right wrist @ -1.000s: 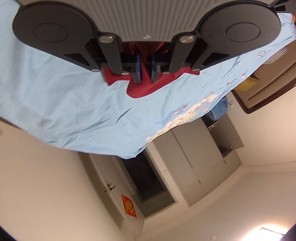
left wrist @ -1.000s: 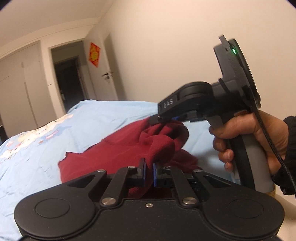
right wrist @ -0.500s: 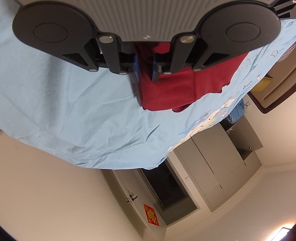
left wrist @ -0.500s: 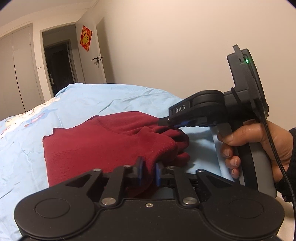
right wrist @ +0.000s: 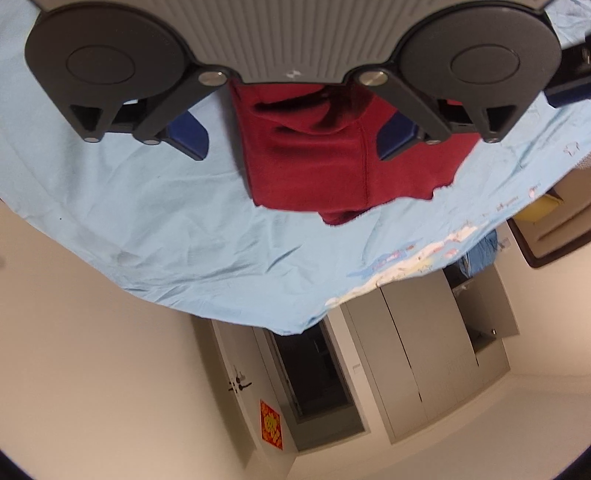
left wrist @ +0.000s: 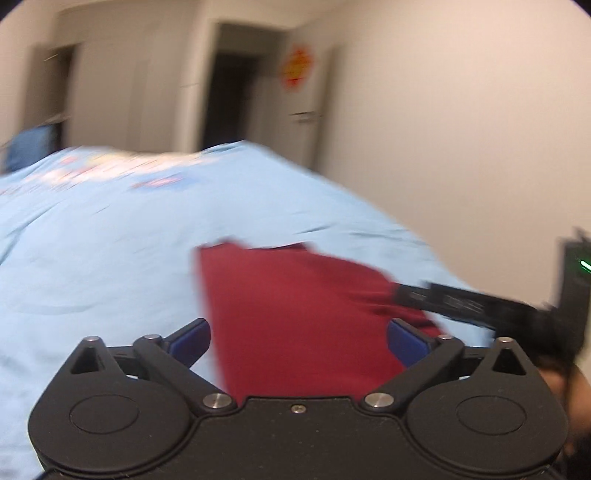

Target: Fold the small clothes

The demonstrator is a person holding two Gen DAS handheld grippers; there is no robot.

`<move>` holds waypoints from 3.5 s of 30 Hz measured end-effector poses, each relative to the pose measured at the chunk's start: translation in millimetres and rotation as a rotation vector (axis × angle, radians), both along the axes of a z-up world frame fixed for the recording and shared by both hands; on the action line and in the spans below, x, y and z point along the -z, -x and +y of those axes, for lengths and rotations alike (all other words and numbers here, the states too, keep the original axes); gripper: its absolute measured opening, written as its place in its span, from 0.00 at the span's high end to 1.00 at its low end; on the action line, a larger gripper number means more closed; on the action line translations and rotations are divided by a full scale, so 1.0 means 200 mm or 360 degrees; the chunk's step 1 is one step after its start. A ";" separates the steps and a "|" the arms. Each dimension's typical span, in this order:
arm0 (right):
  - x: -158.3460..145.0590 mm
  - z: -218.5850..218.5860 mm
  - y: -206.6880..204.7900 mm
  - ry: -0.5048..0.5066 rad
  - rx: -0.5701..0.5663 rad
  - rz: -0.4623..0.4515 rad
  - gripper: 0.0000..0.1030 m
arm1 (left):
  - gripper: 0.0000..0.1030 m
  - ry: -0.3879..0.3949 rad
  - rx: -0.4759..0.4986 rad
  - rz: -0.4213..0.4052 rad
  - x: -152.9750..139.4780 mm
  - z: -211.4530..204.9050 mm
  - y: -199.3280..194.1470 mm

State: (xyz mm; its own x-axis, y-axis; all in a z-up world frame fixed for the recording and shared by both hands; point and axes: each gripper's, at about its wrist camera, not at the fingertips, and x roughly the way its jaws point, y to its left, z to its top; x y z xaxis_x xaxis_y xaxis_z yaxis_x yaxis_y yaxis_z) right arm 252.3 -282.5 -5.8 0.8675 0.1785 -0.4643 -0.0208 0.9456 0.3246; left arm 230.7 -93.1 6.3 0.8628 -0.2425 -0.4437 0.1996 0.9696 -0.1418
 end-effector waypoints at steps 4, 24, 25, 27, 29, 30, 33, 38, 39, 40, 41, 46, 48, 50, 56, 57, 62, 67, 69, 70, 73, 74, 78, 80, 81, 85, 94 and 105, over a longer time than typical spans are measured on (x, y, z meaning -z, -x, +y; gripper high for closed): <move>0.07 0.03 0.00 0.0097 0.0092 0.0103 0.00 | 0.01 0.0020 -0.0227 0.0223 0.08 0.09 -0.08; 0.02 -0.09 0.18 0.0049 0.0241 -0.0046 0.00 | 0.01 0.0127 -0.0185 0.0371 0.22 0.15 -0.10; 0.01 -0.11 0.13 0.0054 0.0290 -0.0003 0.00 | 0.01 0.0123 -0.0184 0.0371 0.22 0.15 -0.11; 0.02 -0.14 0.02 0.0074 0.0360 0.0130 0.00 | 0.01 0.0116 -0.0182 0.0370 0.22 0.15 -0.11; 0.05 -0.17 -0.06 0.0052 0.0365 0.0250 0.00 | 0.01 0.0113 -0.0181 0.0370 0.21 0.15 -0.10; 0.06 -0.18 -0.07 0.0040 0.0349 0.0282 0.00 | 0.01 0.0111 -0.0180 0.0369 0.21 0.14 -0.10; 0.08 -0.15 -0.02 0.0123 0.0272 0.0300 0.00 | 0.01 0.0110 -0.0178 0.0367 0.22 0.14 -0.10; 0.09 -0.09 0.09 0.0263 0.0129 0.0306 0.00 | 0.01 0.0123 -0.0174 0.0371 0.22 0.15 -0.10; 0.09 -0.09 0.11 0.0264 0.0124 0.0303 0.00 | 0.01 0.0127 -0.0174 0.0374 0.22 0.15 -0.10; 0.08 -0.09 0.13 0.0261 0.0119 0.0300 0.00 | 0.01 0.0131 -0.0174 0.0376 0.22 0.15 -0.10; 0.08 -0.09 0.13 0.0262 0.0114 0.0298 0.00 | 0.01 0.0132 -0.0173 0.0377 0.22 0.15 -0.10; 0.07 -0.09 0.19 0.0273 0.0107 0.0244 0.00 | 0.01 0.0126 -0.0168 0.0377 0.22 0.16 -0.10; 0.05 -0.11 0.22 0.0236 0.0109 0.0181 0.00 | 0.01 0.0128 -0.0168 0.0378 0.23 0.16 -0.10; 0.02 -0.12 0.24 0.0181 0.0109 0.0095 0.00 | 0.01 0.0131 -0.0172 0.0381 0.23 0.15 -0.10; 0.05 -0.18 -0.01 -0.0030 -0.0006 0.0046 0.00 | 0.01 0.0122 -0.0173 0.0380 0.23 0.15 -0.10; 0.06 -0.18 -0.05 -0.0074 -0.0037 0.0047 0.03 | 0.01 0.0120 -0.0171 0.0382 0.23 0.15 -0.10; 0.06 -0.12 -0.21 0.0046 -0.0127 0.0044 0.56 | 0.01 0.0113 -0.0171 0.0392 0.23 0.15 -0.10; 0.05 -0.06 -0.27 0.0098 -0.0208 0.0025 0.86 | 0.00 0.0103 -0.0176 0.0394 0.23 0.14 -0.11; 0.03 -0.03 -0.28 0.0148 -0.0232 -0.0034 0.91 | 0.00 0.0104 -0.0177 0.0392 0.24 0.14 -0.11; 0.01 -0.02 -0.27 0.0186 -0.0237 -0.0073 0.91 | 0.00 0.0104 -0.0176 0.0393 0.24 0.14 -0.11; -0.02 0.00 -0.28 0.0252 -0.0232 -0.0127 0.91 | 0.01 0.0097 -0.0178 0.0389 0.23 0.14 -0.10; -0.01 -0.01 -0.30 0.0244 -0.0229 -0.0118 0.91 | 0.01 0.0095 -0.0178 0.0387 0.23 0.14 -0.10; 0.08 -0.05 -0.32 0.0194 -0.0190 0.0006 0.74 | 0.01 0.0086 -0.0177 0.0383 0.23 0.14 -0.10; 0.11 -0.10 -0.30 0.0107 -0.0161 0.0022 0.51 | 0.01 0.0088 -0.0177 0.0384 0.23 0.14 -0.10; 0.11 -0.11 -0.30 0.0060 -0.0161 0.0021 0.44 | 0.01 0.0092 -0.0178 0.0386 0.23 0.14 -0.10; 0.13 -0.14 -0.29 -0.0020 -0.0181 0.0027 0.44 | 0.01 0.0086 -0.0182 0.0387 0.23 0.13 -0.09; 0.22 -0.12 -0.27 -0.0089 -0.0220 0.0021 0.59 | 0.00 0.0073 -0.0177 0.0394 0.22 0.13 -0.10; 0.24 -0.12 -0.25 -0.0122 -0.0220 -0.0009 0.62 | 0.00 0.0073 -0.0170 0.0402 0.23 0.14 -0.11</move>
State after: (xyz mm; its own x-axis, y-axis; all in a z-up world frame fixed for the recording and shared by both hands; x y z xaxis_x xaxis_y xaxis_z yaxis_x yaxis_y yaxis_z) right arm 301.9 -307.5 -53.9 0.8348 0.3309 -0.4401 -0.1508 0.9061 0.3952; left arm 252.7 -65.7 -39.6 0.7478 -0.1806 -0.6388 0.0490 0.9747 -0.2181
